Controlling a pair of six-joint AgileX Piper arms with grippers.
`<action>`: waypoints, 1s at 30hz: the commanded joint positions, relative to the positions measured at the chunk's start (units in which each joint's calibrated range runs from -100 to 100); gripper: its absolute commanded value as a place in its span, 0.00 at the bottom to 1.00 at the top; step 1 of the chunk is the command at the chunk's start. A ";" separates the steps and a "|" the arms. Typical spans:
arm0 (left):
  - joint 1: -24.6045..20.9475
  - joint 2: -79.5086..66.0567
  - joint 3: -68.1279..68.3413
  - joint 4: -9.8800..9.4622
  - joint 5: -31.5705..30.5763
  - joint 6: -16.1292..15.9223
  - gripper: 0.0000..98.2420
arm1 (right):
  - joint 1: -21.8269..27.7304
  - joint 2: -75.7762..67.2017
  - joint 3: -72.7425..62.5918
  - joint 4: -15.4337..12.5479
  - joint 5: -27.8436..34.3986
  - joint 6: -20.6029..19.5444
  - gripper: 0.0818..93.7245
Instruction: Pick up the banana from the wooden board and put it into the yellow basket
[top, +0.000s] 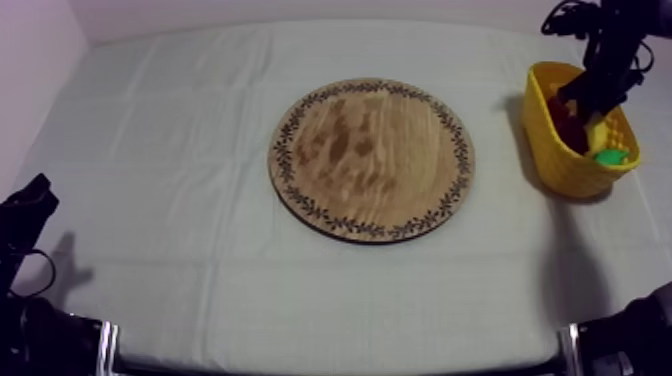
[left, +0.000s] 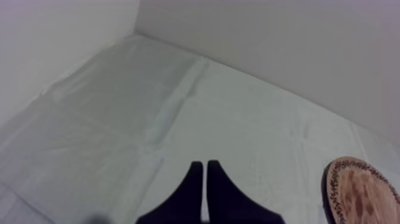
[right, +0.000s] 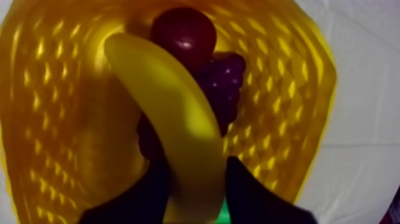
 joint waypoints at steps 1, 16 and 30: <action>0.01 0.00 0.03 -0.02 0.00 0.00 0.00 | -0.08 0.17 0.11 0.06 -0.09 -0.04 0.52; 0.01 0.00 0.03 -0.02 0.00 0.01 0.00 | -1.20 -4.08 0.55 -1.29 -0.42 -0.06 0.83; 0.01 0.00 0.03 -0.02 0.00 0.01 0.00 | -3.97 -26.73 16.49 -3.61 -13.02 -0.64 0.61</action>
